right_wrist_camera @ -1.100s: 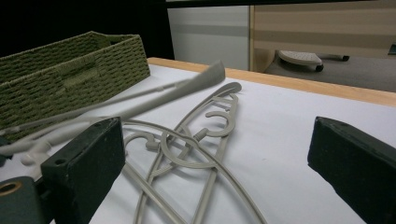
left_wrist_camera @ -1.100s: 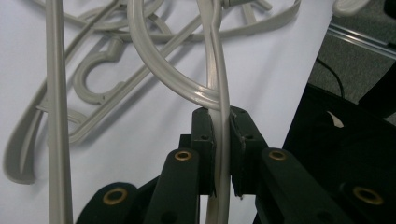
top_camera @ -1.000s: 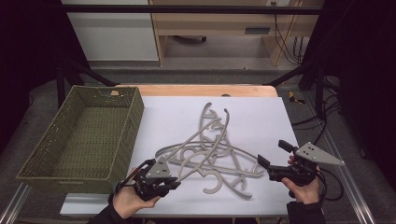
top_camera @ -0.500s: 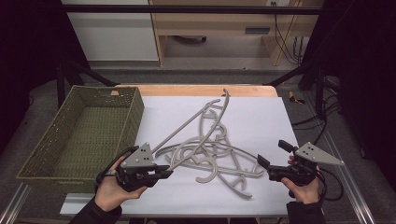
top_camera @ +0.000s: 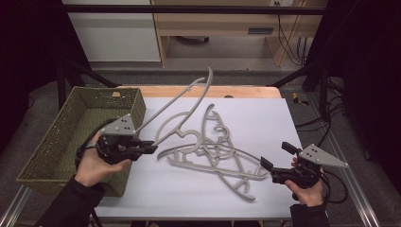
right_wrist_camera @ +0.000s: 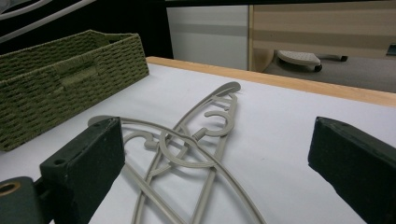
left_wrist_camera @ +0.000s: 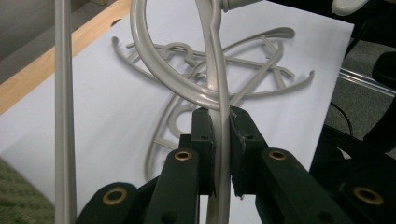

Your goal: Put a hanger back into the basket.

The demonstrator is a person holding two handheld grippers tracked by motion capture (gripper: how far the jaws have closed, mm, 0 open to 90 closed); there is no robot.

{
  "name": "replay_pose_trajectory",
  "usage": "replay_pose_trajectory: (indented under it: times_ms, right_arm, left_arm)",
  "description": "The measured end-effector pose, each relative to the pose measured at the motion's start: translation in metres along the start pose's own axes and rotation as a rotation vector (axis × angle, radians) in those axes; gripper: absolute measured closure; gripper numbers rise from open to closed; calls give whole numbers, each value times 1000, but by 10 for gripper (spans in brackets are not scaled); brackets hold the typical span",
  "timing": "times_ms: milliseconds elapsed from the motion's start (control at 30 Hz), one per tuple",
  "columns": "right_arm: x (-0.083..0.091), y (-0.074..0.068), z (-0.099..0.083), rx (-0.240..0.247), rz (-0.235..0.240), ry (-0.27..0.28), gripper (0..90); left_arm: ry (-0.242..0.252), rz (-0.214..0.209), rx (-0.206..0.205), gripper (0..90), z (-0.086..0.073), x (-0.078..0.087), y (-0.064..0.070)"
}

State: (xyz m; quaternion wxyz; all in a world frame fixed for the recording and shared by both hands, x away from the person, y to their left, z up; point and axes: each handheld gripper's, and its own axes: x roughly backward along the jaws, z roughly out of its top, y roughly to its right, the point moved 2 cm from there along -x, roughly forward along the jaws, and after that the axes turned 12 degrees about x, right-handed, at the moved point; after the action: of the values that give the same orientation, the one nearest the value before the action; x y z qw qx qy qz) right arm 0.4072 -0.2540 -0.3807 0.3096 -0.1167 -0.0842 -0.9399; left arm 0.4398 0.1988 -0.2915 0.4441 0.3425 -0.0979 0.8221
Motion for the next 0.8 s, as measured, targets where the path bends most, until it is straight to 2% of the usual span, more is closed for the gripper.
replay_pose_trajectory:
  times_ms: [33,67,100,267,333,400,433,467,500,533,600,633,667,733,800]
  right_arm:
    - [0,0,0,1,1,-3,40]
    - [0,0,0,1,1,-3,40]
    - [-1,0,0,2,1,-4,40]
    - [-2,0,-1,0,6,-9,39]
    - [-2,0,-1,3,6,-10,40]
    - [-1,0,-1,2,8,-10,40]
    - [-1,0,-1,3,8,-9,40]
    - [-1,0,-1,2,7,-8,40]
    - [-1,0,-1,2,7,-8,40]
    - [-2,0,-1,3,5,-7,40]
    - [-2,0,-1,2,5,-9,40]
    - [-2,0,-1,3,4,-9,40]
    - [-2,0,-1,3,4,-9,39]
    - [-2,0,-1,4,4,-9,40]
    - [-1,1,-1,5,3,-10,40]
  left_arm:
    - [6,6,14,816,2,5,-8]
    - [6,6,14,816,2,5,-8]
    - [7,22,24,817,4,9,-15]
    - [7,60,41,817,6,19,-34]
    - [2,66,47,817,6,24,-43]
    - [-8,73,71,817,4,28,-53]
    - [-8,73,71,816,4,28,-53]
    - [-22,91,82,816,1,32,-62]
    - [-22,91,82,817,1,32,-62]
    - [-27,103,98,817,-4,36,-71]
    - [-25,106,112,816,-10,40,-79]
    - [-25,106,112,816,-10,40,-79]
    - [-20,104,134,816,-17,45,-87]
    - [-17,109,151,816,-24,49,-93]
    - [-17,112,160,816,-28,51,-96]
